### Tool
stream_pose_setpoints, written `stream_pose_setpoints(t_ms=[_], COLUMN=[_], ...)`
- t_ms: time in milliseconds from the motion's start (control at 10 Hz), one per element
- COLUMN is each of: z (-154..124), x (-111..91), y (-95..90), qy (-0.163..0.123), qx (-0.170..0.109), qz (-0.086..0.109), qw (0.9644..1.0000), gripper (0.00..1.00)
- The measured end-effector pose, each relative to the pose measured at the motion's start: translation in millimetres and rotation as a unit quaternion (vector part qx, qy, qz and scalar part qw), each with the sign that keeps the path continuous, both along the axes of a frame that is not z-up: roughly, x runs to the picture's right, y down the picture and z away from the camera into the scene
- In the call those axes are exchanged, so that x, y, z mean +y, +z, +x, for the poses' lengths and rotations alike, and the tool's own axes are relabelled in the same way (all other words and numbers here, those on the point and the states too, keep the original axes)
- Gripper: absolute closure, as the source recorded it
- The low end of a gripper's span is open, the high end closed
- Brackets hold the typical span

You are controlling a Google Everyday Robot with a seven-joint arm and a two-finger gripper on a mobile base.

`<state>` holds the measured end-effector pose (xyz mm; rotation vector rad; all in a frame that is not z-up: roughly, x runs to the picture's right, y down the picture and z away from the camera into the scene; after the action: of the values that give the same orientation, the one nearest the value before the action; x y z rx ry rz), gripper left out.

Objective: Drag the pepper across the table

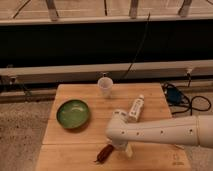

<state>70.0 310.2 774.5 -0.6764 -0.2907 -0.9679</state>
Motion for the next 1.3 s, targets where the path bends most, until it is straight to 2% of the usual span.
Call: stream_pose_setpoints(t_ms=[1300], z=[0.4], x=[0.6], y=[0.5], qy=[-0.006], qx=[-0.003], qz=[-0.003], qw=[1.0], gripper=[0.2])
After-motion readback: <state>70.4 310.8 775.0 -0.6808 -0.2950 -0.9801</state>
